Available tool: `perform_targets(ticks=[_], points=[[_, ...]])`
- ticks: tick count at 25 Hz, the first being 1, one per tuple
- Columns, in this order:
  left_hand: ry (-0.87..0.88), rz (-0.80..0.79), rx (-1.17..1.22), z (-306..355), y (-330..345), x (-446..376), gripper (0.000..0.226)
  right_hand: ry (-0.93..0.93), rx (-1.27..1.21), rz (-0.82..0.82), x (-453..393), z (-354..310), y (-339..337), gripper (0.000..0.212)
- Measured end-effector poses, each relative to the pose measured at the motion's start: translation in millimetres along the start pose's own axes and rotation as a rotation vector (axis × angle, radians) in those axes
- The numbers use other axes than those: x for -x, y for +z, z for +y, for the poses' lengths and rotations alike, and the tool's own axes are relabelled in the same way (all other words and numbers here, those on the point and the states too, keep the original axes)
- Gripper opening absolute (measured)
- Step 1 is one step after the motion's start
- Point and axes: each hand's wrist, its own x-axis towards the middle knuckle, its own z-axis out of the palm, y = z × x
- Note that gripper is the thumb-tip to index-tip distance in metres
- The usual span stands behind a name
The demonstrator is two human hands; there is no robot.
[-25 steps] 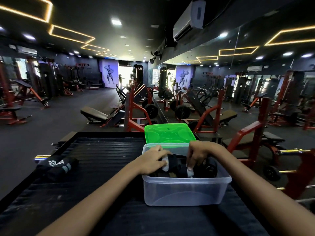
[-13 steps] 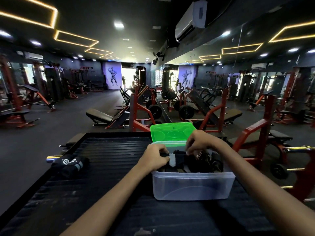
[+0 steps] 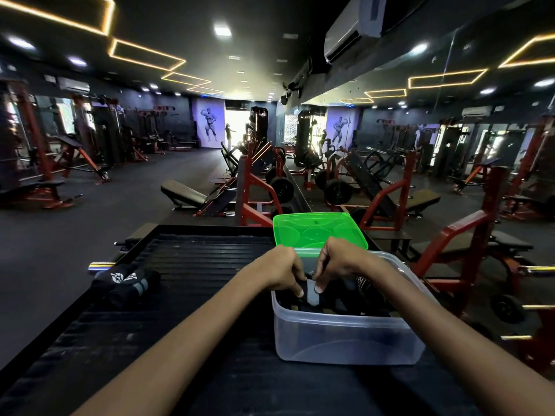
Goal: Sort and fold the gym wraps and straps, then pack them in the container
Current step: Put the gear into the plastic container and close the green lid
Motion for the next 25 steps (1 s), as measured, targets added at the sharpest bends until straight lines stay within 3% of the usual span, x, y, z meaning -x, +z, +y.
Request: perform_targets(ticks=[4, 7, 11, 16, 18, 21, 25], points=[[0.0, 0.005, -0.093, 7.8, 6.4, 0.7, 0.038, 0.058, 0.039, 0.041, 4.2, -1.6, 10.6, 0.035], [0.046, 0.098, -0.17, 9.9, 13.7, 12.3, 0.033, 0.026, 0.074, 0.083, 15.9, -10.3, 14.1, 0.03], [0.129, 0.235, 0.165, -5.6, 14.5, 48.8, 0.035, -0.02, 0.03, 0.157, 29.3, -9.3, 7.8, 0.02], [0.113, 0.398, 0.251, -67.1, 0.1, 107.1, 0.032, -0.121, -0.288, 0.496, 23.6, -60.5, 20.8, 0.01], [0.032, 0.431, 0.242, -101.1, -8.3, 129.6, 0.026, -0.234, -0.374, 0.437, 11.0, -101.0, 38.8, 0.01], [-0.106, 0.528, 0.238, -152.9, -18.0, 157.4, 0.019, -0.35, -0.418, 0.273, -17.9, -157.8, 75.0, 0.03], [-0.284, 0.628, 0.22, -211.2, -19.7, 179.6, 0.019, -0.291, -0.485, 0.118, -63.6, -209.0, 127.4, 0.036]])
